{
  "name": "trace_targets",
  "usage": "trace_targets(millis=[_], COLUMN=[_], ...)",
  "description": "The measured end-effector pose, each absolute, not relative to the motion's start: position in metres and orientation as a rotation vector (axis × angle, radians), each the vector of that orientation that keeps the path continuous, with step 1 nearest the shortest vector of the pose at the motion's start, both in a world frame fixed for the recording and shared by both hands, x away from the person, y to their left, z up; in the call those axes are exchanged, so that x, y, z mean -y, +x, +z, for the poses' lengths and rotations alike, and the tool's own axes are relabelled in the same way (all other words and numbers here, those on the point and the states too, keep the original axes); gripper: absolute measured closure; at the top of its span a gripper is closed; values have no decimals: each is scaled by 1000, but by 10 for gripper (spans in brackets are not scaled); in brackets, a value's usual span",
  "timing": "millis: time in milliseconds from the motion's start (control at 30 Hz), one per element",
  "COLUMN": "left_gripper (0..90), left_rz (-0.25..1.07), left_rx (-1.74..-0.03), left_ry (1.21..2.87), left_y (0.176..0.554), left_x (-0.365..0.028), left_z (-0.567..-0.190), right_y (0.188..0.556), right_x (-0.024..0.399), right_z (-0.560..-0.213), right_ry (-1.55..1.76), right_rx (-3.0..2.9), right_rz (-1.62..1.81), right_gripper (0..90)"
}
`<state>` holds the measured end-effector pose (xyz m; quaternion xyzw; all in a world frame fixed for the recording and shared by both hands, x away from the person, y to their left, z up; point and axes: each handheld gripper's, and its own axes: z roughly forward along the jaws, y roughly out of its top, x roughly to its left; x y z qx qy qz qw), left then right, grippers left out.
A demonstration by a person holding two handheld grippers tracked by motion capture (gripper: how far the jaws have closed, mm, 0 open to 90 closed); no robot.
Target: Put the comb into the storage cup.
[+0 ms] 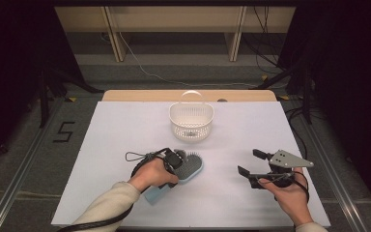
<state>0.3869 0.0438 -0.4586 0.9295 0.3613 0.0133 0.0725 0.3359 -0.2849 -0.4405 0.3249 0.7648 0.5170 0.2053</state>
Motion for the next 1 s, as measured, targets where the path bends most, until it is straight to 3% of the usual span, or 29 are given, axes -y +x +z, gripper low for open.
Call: trace_targets(millis=[1000], left_gripper=[689], left_rz=[29], left_rx=[-1096], left_ry=[2782], left_y=[386], left_x=[-45], left_z=[-459], right_y=[336], right_x=[285], right_z=[-440], right_ry=[906], right_rx=[-2131], right_rz=[1439], right_gripper=[167])
